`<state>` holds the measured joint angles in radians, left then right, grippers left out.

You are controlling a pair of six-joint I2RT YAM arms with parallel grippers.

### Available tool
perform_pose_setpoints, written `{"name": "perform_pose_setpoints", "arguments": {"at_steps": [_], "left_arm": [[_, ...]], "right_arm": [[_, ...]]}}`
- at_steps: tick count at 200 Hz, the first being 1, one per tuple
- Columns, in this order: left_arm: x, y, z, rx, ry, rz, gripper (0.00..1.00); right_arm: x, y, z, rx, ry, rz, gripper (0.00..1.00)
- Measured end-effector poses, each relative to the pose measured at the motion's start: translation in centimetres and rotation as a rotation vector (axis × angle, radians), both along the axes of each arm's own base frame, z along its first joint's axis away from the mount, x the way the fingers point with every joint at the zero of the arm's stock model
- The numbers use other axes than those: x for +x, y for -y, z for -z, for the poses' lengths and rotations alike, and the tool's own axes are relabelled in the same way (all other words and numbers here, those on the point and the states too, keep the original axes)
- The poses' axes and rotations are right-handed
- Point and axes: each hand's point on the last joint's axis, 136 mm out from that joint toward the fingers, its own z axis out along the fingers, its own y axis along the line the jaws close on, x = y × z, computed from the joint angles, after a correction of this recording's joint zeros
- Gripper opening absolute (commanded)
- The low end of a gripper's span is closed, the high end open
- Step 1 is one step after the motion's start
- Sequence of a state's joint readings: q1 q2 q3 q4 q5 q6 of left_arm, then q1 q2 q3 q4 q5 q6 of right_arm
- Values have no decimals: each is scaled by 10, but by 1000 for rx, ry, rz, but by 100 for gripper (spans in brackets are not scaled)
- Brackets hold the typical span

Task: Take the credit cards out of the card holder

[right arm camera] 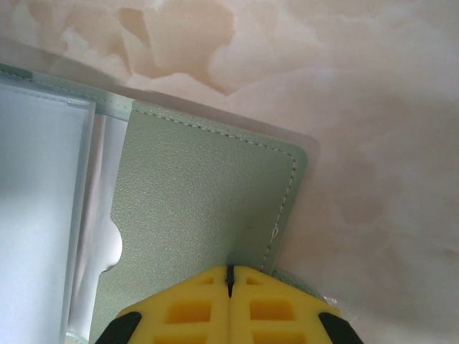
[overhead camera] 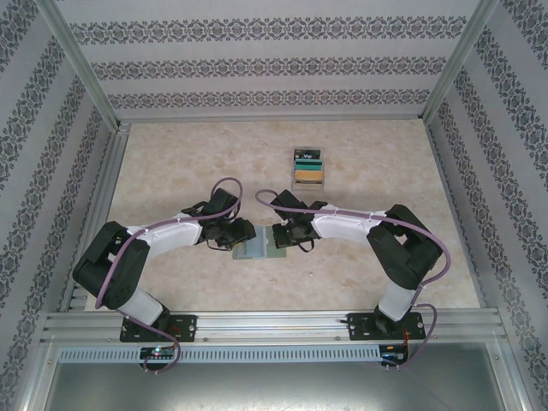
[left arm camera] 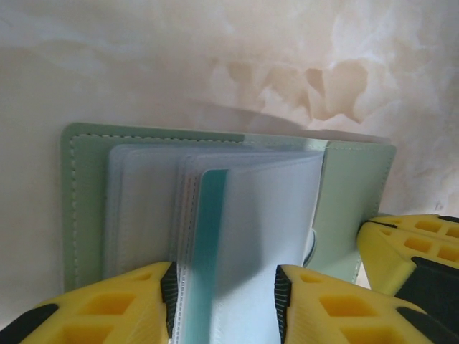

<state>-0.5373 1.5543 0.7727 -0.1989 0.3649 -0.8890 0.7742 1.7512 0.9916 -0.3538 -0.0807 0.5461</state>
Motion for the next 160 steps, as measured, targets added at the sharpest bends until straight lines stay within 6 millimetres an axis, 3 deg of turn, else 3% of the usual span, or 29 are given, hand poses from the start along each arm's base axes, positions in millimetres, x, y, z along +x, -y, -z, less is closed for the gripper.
{"name": "perform_pose_setpoints", "arguments": {"at_steps": [88, 120, 160], "left_arm": [[3, 17, -11, -74, 32, 38, 81], [5, 20, -13, -90, 43, 44, 90], [6, 22, -17, -104, 54, 45, 92]], "right_arm": [[0, 0, 0, 0, 0, 0, 0], [0, 0, 0, 5, -5, 6, 12], [5, 3, -1, 22, -9, 31, 22]]}}
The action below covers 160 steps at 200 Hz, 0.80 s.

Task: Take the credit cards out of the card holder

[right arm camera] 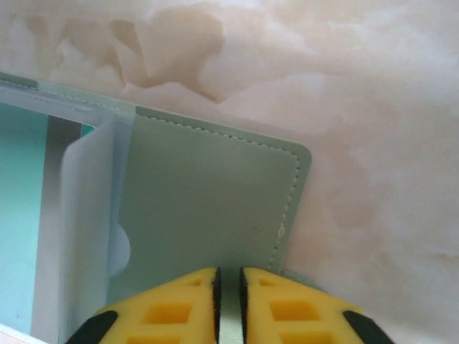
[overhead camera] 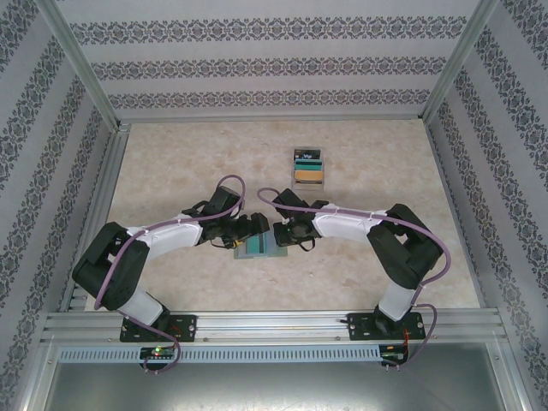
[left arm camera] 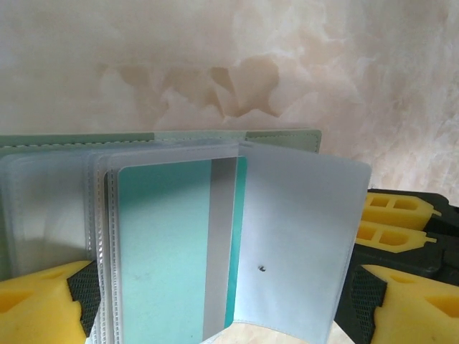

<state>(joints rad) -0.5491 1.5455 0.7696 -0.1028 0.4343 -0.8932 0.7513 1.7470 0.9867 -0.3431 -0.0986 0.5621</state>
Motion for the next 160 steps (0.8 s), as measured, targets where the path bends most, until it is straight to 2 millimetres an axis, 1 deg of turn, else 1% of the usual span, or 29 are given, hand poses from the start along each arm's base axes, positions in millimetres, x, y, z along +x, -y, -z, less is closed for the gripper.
{"name": "perform_pose_setpoints", "arguments": {"at_steps": [20, 30, 49, 64, 80, 92, 115, 126, 135, 144, 160], "left_arm": [[0, 0, -4, -4, 10, 1, 92], [1, 0, -6, -4, 18, 1, 92], [0, -3, -12, 6, 34, -4, 91], [0, -6, -16, 14, 48, -4, 87], [0, -9, -19, 26, 59, -5, 75], [-1, -11, -19, 35, 63, 0, 63], [-2, -12, -16, 47, 58, 4, 35], [-2, -13, -13, 55, 56, 6, 27], [-2, -14, -10, 64, 50, 5, 17], [-2, -15, -7, 76, 47, 8, 14], [-3, -17, -2, 88, 33, 4, 11]], "right_arm": [[2, 6, -4, 9, 4, 26, 29], [4, 10, -10, 16, 14, 38, 29], [10, 16, -28, 43, 51, 64, 32], [14, 17, -43, 71, 84, 76, 32], [16, 15, -57, 105, 111, 76, 32], [16, 10, -63, 138, 111, 74, 32], [12, -2, -66, 204, 77, 60, 28], [11, -9, -66, 237, 58, 57, 26], [10, -14, -65, 262, 43, 53, 25], [9, -19, -63, 287, 25, 50, 25], [5, -26, -56, 319, -12, 41, 19]]}}
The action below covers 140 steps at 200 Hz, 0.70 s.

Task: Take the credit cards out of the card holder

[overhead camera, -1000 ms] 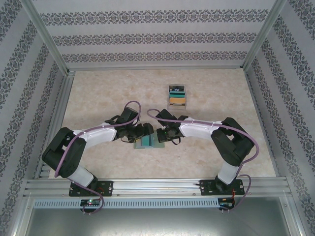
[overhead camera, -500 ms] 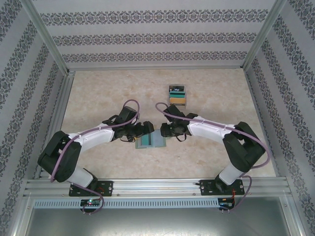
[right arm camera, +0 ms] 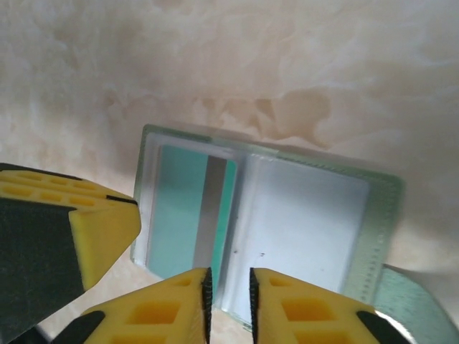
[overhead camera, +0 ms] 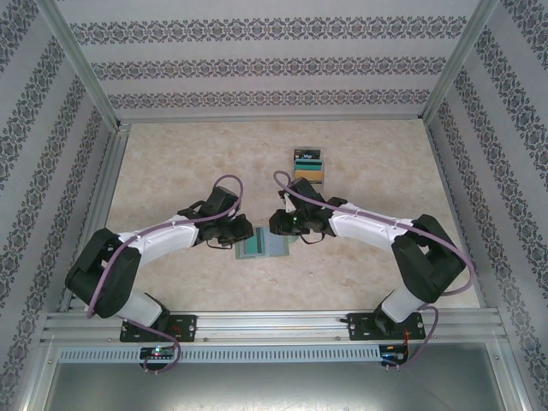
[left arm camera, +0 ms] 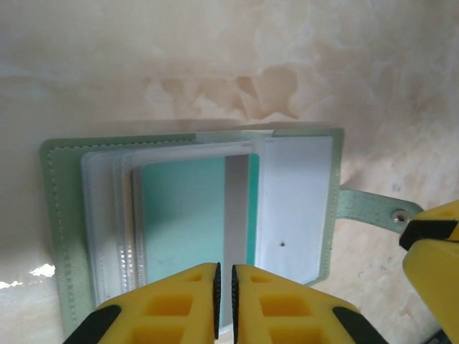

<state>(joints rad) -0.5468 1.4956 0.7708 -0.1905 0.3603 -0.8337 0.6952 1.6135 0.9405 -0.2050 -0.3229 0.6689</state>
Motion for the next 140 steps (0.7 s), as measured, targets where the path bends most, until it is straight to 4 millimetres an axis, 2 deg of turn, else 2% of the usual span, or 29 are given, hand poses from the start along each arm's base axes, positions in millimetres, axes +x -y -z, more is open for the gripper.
{"name": "perform_pose_setpoints", "arguments": {"at_steps": [28, 64, 120, 140], "left_arm": [[1, -4, 5, 14, -12, -11, 10], [1, -11, 10, 38, -20, -27, 9], [-4, -15, 27, 67, -66, -27, 9], [-4, -14, 27, 63, -65, -26, 9]], "right_arm": [[-5, -9, 14, 33, -67, -14, 15], [-7, -14, 29, 56, -121, -16, 15], [-10, -20, 38, 80, -162, -27, 19], [-11, -22, 44, 83, -176, -32, 20]]}}
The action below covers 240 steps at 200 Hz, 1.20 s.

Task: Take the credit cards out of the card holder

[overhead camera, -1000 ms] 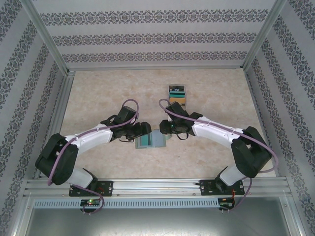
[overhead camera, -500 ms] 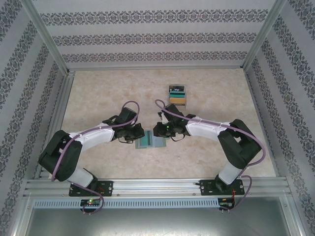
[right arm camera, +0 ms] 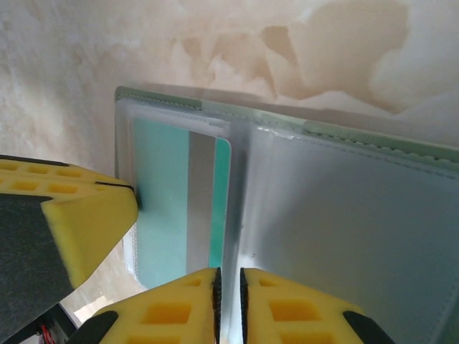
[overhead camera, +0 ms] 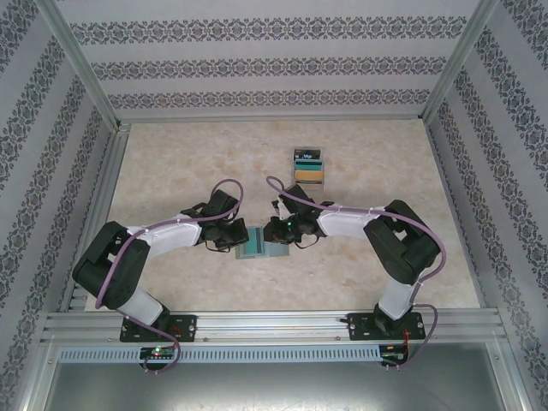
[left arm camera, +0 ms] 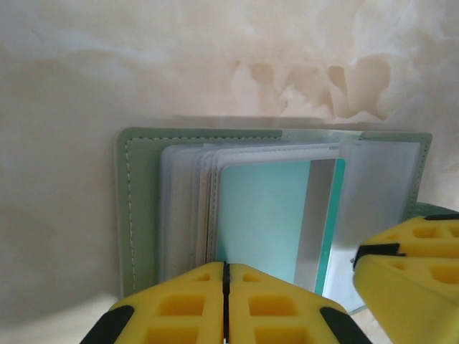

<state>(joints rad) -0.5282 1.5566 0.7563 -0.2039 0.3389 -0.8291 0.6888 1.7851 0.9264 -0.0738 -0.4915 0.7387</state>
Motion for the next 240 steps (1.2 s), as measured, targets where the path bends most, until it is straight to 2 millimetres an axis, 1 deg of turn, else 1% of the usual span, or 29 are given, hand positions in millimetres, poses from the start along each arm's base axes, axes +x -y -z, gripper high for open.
{"name": "perform_pose_setpoints", "arguments": {"at_steps": [90, 112, 125, 208, 240], "left_arm": [[2, 5, 1, -24, 4, 10, 9], [2, 6, 1, -26, 3, 11, 9], [2, 6, 1, -26, 3, 11, 9], [2, 6, 1, -23, 8, 18, 8], [2, 5, 1, -20, 9, 23, 8]], "right_arm": [[-2, -6, 9, 33, -47, -7, 19], [-1, -6, 10, 44, -57, -3, 10], [0, -5, 9, 50, -65, 3, 0], [3, 1, 11, 91, -60, 19, 0], [4, 12, 12, 90, -65, 43, 0]]}}
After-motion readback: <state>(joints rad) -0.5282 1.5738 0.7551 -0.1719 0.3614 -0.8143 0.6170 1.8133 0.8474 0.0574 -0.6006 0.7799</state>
